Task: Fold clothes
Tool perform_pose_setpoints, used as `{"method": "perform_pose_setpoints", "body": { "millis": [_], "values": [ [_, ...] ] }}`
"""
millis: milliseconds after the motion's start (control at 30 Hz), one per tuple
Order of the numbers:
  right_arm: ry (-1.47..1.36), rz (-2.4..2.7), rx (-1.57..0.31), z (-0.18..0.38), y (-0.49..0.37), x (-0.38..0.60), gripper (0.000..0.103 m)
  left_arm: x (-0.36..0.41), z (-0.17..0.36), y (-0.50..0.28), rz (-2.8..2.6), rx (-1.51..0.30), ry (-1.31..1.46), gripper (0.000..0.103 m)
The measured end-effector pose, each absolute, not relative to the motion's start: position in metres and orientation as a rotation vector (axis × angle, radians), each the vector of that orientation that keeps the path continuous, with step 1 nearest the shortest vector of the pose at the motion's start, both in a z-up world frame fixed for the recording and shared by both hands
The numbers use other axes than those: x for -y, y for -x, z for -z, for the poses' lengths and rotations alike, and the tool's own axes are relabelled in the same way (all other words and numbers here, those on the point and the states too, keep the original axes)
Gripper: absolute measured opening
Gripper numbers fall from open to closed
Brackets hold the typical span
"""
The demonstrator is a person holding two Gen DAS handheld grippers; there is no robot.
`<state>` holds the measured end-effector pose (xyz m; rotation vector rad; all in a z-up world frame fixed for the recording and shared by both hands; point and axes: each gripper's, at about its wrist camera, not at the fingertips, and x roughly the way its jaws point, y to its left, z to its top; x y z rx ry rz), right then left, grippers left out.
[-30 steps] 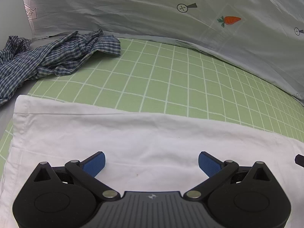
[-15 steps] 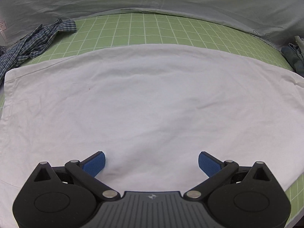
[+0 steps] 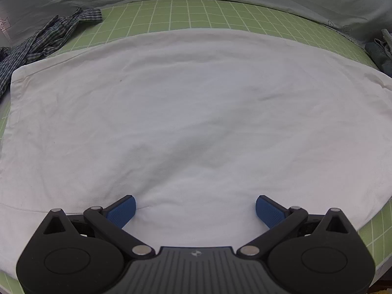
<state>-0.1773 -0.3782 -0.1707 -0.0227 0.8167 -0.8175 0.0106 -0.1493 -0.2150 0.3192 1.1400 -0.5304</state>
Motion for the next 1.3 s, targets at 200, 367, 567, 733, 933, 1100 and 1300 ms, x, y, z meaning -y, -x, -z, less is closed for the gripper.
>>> {"method": "perform_pose_setpoints", "body": {
  "millis": [200,367,567,733,933,1100,1300],
  "values": [
    [0.083,0.785,-0.775,0.167,0.152,0.389,0.103,0.161,0.218,-0.009,0.488,-1.137,-0.353,0.103],
    [0.113,0.798,-0.854,0.185,0.149,0.395,0.103,0.162,0.218,-0.009,0.47,-1.141,-0.339,0.103],
    [0.169,0.826,-0.936,0.203,0.142,0.401,0.103,0.163,0.217,-0.008,0.459,-1.139,-0.327,0.103],
    [0.167,0.932,-0.939,0.182,0.175,0.401,0.103,0.163,0.217,-0.009,0.467,-1.141,-0.331,0.103],
    [-0.03,0.935,-0.964,0.189,0.227,0.401,0.103,0.161,0.218,-0.01,0.471,-1.136,-0.329,0.103],
    [-0.133,0.921,-0.935,0.178,0.232,0.408,0.103,0.161,0.218,-0.012,0.471,-1.144,-0.332,0.103],
    [-0.195,0.854,-0.915,0.163,0.24,0.412,0.103,0.162,0.218,-0.013,0.462,-1.151,-0.327,0.103]
  ]
}}
